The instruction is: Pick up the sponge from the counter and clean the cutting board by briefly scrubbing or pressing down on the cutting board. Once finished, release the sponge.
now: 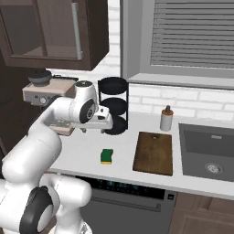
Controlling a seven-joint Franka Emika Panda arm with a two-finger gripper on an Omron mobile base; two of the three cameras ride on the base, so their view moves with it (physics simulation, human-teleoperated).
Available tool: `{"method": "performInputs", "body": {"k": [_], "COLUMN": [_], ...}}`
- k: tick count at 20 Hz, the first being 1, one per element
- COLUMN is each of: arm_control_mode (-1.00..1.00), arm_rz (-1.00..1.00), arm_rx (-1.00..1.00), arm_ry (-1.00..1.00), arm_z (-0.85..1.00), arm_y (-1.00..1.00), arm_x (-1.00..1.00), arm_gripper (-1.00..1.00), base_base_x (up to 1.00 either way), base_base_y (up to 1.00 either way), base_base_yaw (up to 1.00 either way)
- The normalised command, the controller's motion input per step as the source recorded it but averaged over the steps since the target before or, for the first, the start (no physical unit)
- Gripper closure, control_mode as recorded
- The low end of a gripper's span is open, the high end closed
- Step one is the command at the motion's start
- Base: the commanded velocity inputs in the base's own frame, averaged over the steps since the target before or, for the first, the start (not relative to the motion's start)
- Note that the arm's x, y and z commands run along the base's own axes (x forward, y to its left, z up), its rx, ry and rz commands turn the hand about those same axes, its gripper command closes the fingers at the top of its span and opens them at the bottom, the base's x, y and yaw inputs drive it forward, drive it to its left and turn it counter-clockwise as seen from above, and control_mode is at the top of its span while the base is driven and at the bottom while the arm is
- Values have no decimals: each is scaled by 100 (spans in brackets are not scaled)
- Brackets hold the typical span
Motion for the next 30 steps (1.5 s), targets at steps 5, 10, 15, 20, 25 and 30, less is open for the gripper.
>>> {"method": "performInputs", "body": {"k": [5,10,15,20,25,30], "arm_control_mode": [-100,-100,-100,-100,-100,-100], "arm_rz": [8,2,0,0,0,0], "arm_rx": [-2,-1,-2,0,0,0], "arm_ry": [6,1,0,0,0,0], "arm_z": [-71,-39,-20,-21,-26,-28], "arm_y": [-17,-19,-3,-6,-8,-1], "arm_x": [-3,0,0,5,5,15], "arm_gripper": [-100,-100,-100,-100,-100,-100], "base_base_x": [0,0,0,0,0,0], "base_base_y": [0,0,0,0,0,0], "base_base_yaw": [0,0,0,0,0,0]}}
